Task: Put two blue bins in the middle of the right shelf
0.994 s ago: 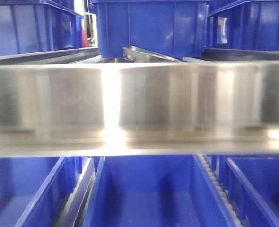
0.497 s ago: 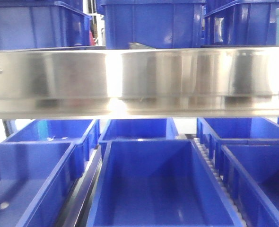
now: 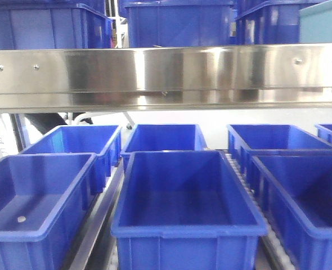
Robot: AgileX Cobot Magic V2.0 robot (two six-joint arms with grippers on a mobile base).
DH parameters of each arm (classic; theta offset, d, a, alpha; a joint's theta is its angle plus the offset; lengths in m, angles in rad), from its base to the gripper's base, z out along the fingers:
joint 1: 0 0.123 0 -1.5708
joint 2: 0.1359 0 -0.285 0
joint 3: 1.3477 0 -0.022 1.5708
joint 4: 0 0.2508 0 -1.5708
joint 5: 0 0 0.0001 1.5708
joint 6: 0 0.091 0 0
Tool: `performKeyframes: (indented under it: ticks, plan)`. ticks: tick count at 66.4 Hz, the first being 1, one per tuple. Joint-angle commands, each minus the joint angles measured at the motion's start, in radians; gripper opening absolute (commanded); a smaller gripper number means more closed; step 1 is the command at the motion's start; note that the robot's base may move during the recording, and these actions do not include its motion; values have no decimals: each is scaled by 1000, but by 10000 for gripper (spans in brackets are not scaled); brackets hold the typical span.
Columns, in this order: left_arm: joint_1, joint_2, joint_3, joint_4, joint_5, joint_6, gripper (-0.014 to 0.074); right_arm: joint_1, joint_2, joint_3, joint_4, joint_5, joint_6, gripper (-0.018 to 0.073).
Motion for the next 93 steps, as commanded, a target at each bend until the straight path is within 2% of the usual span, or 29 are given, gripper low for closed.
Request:
performKeyframes:
  ticks: [1,93]
  plan:
    - [-5,-9,-11,10,-33,12,-111,-1,-14,-9,-18,-56,-10,-166]
    - [-5,-9,-11,25,-33,12,-111,-1,-14,-9,-18,-58,-10,-166]
